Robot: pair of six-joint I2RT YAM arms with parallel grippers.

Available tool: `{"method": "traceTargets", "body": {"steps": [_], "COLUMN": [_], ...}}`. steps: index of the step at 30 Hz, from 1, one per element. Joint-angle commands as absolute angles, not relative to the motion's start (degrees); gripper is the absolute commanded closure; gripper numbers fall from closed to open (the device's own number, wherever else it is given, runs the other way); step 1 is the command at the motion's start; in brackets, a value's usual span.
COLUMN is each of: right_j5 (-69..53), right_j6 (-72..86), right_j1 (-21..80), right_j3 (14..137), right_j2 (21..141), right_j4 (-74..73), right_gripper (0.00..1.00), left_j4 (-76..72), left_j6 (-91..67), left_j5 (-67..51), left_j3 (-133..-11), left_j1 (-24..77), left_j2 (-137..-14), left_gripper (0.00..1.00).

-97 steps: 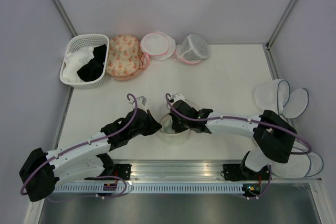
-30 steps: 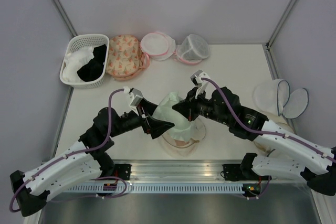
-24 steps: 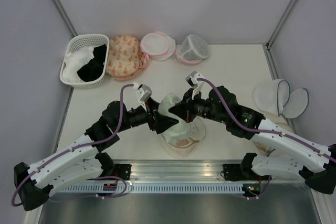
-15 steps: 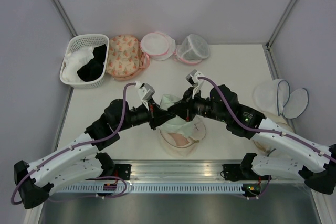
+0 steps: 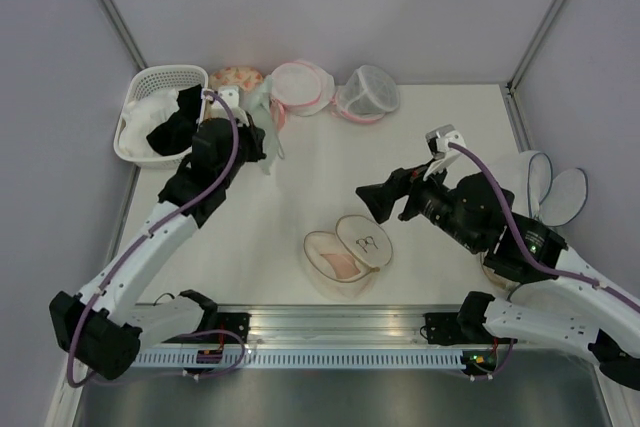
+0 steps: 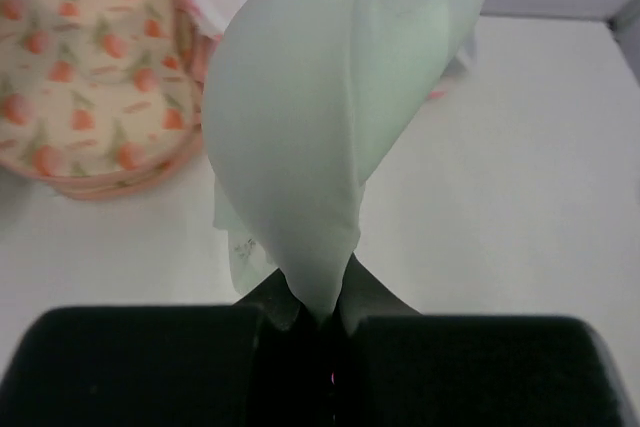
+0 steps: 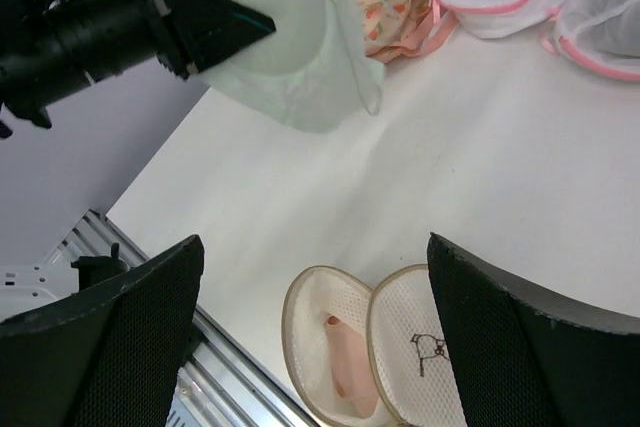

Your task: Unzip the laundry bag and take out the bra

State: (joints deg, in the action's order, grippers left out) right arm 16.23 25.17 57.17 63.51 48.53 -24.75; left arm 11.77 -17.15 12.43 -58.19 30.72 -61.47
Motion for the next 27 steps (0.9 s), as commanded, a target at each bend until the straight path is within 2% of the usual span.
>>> {"method": "traceTargets", "body": {"steps": [1, 6, 9, 16, 21, 27], "right_j5": [18.9, 16.7, 15.3, 13.6, 16.3, 17.6], "right_j6": [26.0, 26.6, 27.2, 27.2, 25.9, 25.7], "right_j1": [57.4, 57.4, 57.4, 57.4, 57.4, 57.4], "right_j3": [62.2, 59.4, 57.1, 53.4, 52.2, 51.4], "right_j2": [47.0, 45.3, 44.6, 44.6, 45.8, 49.0], "right_j4": [-28.5, -29.2, -29.2, -29.0, -30.2, -30.7], "right_gripper": [0.04, 0.03, 0.03, 0.02, 0.02, 0.02], "left_j4": [11.6, 12.0, 12.0, 12.5, 17.0, 15.4], "left_j6": [-13.3, -13.5, -13.6, -9.4, -9.9, -17.1], "left_j5": [17.2, 17.2, 16.6, 18.3, 16.1, 11.3], "left_j3": [-65.5, -74.2, -82.8, -102.5, -120.8, -119.6], "left_j1": [22.3, 7.3, 2.7, 0.2, -6.7, -14.8], "left_j2": [-65.3, -75.2, -82.1, -101.3, -116.9, -126.1], "left_gripper": [0.98, 0.98, 0.98, 0.98, 0.98, 0.98]}}
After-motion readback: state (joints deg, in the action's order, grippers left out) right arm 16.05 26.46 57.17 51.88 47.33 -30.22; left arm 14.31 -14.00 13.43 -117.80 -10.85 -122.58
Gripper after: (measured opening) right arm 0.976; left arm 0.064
